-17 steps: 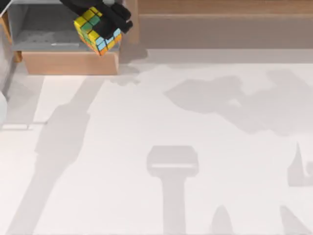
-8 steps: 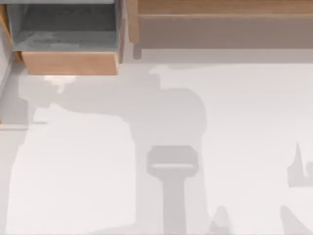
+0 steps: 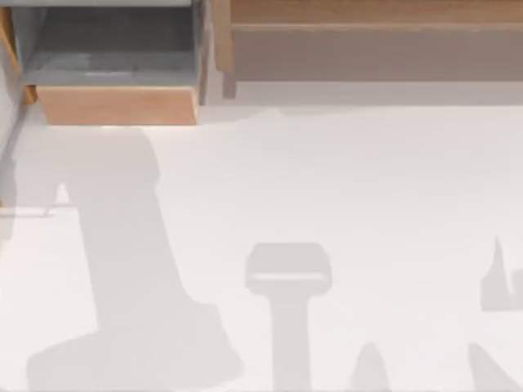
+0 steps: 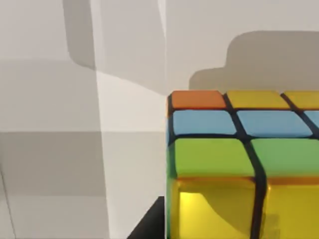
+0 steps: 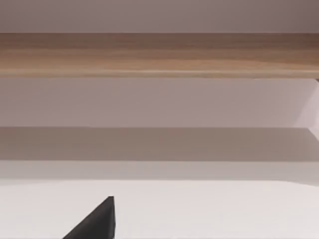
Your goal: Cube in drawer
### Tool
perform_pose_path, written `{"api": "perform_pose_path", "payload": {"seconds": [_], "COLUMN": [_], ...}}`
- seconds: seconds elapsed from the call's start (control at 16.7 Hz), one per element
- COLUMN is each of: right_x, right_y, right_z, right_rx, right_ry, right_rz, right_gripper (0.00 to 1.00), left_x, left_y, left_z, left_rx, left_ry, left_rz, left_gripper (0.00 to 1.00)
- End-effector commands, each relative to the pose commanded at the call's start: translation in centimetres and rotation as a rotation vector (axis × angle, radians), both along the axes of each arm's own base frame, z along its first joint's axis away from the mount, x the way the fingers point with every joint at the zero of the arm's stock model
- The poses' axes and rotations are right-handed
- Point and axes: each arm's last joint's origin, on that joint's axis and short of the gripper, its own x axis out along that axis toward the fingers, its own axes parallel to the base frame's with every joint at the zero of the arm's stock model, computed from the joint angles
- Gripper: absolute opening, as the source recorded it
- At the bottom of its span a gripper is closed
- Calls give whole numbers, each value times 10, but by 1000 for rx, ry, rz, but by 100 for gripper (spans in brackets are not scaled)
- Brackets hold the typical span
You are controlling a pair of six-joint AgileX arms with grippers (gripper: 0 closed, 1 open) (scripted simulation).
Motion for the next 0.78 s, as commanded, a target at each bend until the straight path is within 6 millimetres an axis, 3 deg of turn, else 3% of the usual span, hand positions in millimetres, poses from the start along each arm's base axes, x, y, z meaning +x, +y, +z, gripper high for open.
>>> {"api": "perform_pose_path", "payload": {"seconds": [0.3,0.78], "right_x": [0,0], "right_y": [0,0], "right_z": [0,0], "right_rx": [0,0], "right_ry": [0,0], "right_rz": [0,0], "right_gripper": [100,100], "left_x": [0,0], "left_y": [0,0], "left_z": [0,0], "left_rx": [0,0], "left_ry": [0,0], "left_rz": [0,0], "left_gripper": [0,60]}}
